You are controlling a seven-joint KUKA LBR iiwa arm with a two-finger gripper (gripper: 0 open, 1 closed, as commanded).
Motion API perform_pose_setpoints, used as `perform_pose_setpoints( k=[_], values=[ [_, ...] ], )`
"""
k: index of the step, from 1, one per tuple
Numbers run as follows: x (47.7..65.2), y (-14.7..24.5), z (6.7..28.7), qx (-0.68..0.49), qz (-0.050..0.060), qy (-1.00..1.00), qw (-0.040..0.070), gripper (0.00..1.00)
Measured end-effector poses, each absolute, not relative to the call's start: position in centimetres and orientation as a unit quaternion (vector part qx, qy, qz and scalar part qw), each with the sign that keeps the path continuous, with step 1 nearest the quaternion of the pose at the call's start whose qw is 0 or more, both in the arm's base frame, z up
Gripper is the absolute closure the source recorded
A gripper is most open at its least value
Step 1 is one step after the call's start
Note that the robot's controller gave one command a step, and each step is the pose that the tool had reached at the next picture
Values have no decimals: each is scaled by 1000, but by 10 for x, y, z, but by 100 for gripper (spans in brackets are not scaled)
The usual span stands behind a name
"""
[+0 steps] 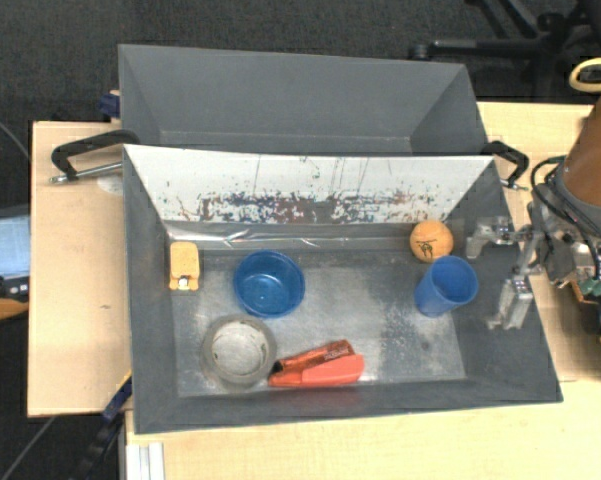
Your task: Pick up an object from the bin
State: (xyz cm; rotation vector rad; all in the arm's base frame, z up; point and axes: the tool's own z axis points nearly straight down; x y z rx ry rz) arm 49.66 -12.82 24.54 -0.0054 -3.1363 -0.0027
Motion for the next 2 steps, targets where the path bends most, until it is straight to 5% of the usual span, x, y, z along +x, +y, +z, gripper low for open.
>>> perform_pose_setpoints(
  k=[1, 2],
  values=[
    [498, -127, 250, 0, 0, -1000, -2, 0],
    [530, -137, 174, 17, 0, -1000, -3, 0]
  ],
)
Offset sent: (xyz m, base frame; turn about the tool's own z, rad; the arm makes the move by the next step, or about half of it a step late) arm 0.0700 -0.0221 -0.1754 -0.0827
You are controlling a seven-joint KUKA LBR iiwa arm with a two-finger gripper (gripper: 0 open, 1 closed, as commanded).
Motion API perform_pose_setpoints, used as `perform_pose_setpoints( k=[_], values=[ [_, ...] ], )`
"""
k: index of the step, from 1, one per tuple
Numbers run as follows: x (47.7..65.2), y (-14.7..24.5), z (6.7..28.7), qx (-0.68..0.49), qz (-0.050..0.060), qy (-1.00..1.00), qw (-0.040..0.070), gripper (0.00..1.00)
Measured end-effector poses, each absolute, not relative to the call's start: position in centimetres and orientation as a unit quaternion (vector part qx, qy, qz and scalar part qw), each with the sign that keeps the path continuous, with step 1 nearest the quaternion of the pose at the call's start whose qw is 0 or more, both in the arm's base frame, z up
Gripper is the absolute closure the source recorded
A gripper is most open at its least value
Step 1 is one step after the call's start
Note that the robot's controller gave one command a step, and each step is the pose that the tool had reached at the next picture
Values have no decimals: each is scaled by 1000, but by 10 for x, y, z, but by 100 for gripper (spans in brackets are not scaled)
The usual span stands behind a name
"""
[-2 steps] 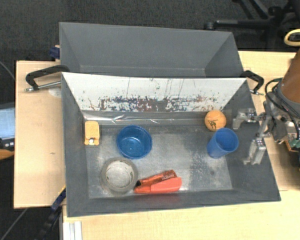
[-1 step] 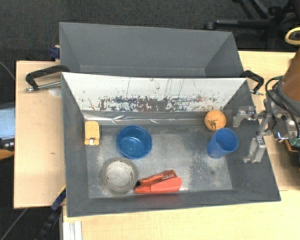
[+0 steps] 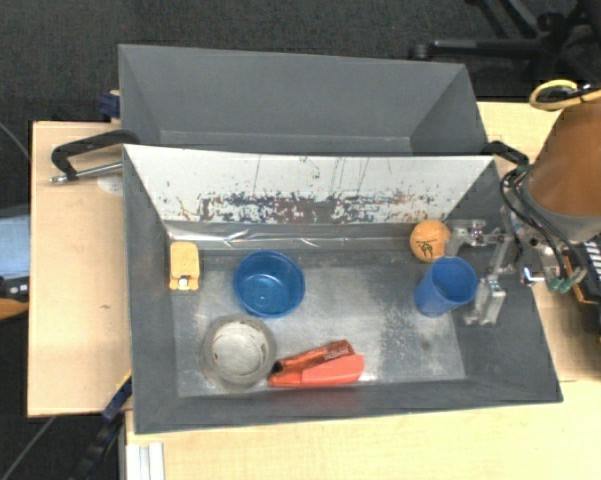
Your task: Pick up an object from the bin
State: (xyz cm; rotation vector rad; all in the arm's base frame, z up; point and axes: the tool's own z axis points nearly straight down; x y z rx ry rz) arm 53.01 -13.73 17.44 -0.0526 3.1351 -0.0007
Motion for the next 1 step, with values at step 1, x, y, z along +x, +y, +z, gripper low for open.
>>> perform_pose_setpoints(
  k=[1],
  values=[
    [571, -148, 157, 53, 1, 999, 3, 0]
  ],
)
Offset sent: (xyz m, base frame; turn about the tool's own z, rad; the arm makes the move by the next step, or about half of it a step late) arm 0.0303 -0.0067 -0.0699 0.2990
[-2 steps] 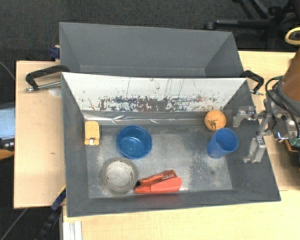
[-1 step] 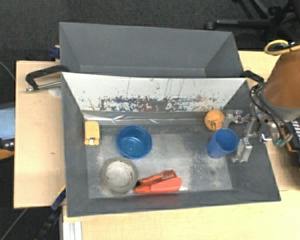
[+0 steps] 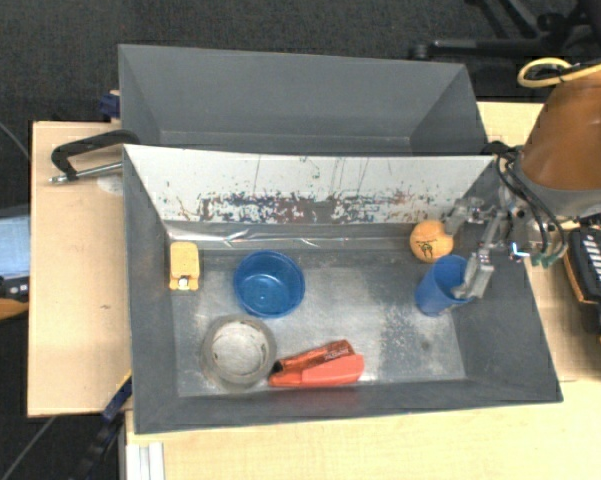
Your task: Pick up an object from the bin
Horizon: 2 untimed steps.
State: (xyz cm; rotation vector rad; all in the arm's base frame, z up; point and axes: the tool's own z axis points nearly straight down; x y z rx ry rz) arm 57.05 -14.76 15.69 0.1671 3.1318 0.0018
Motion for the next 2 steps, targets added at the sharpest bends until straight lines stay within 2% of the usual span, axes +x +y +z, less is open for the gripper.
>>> perform_pose_setpoints(
  k=[1, 2],
  values=[
    [566, -145, 116, 124, 1, 992, 5, 0],
    [578, -150, 85, 44, 0, 999, 10, 0]
  ],
)
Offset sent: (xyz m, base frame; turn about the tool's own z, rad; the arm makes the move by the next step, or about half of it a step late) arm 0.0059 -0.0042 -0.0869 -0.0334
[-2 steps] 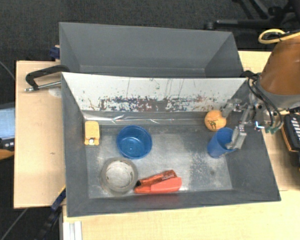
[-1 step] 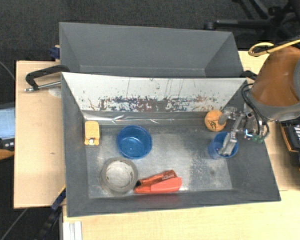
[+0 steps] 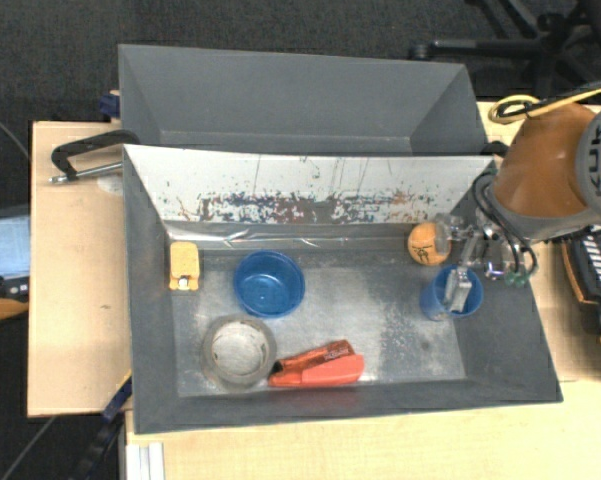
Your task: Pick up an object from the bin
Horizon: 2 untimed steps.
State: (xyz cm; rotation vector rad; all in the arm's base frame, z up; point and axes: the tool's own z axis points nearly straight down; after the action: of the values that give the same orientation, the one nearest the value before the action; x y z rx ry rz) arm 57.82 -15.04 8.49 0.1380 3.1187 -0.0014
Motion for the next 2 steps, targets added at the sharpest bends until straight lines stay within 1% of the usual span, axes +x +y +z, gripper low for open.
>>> perform_pose_setpoints(
  k=[1, 2],
  values=[
    [562, -152, 83, 134, -3, 991, 22, 100],
    [562, -152, 83, 134, -3, 991, 22, 100]
  ],
)
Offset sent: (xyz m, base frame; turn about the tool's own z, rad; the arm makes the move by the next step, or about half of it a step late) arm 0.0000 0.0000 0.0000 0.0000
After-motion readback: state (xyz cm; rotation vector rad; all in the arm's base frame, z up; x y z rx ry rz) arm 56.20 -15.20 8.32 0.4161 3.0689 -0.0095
